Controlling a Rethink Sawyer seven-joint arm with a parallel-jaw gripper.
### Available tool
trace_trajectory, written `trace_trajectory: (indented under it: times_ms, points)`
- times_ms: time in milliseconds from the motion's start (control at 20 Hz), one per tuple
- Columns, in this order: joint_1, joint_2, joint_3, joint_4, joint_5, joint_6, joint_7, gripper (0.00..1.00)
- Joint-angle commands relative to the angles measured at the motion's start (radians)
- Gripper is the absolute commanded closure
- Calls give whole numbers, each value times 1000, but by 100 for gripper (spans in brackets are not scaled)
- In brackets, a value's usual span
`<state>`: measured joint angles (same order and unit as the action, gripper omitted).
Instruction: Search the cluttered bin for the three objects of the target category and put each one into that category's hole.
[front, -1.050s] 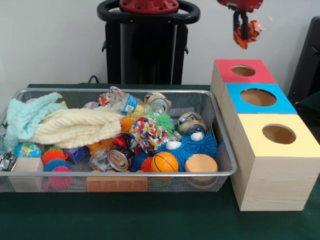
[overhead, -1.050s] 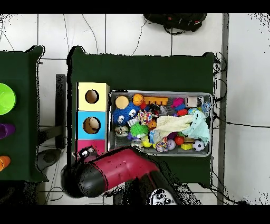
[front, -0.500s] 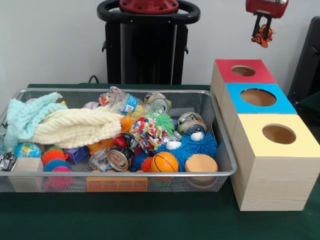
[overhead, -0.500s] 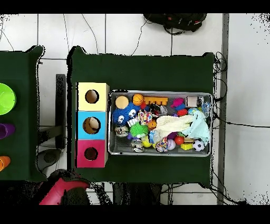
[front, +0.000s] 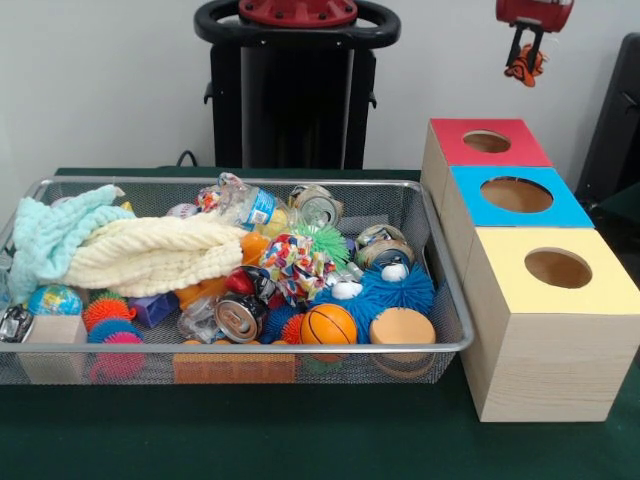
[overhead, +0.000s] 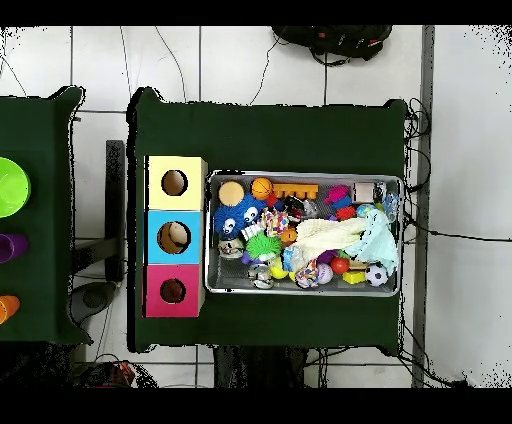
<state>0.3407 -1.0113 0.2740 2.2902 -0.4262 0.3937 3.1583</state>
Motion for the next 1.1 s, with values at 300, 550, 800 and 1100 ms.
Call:
trace_trajectory:
  times_ms: [300, 550, 800, 1100]
  points:
    - [-195, -124, -113, 49, 149, 22, 32, 100]
    - [-302, -100, -97, 43, 121, -4, -40, 100]
    - [-331, -26, -110, 10, 67, -49, -30, 100]
    - [-274, 46, -153, -24, 41, -97, 14, 100]
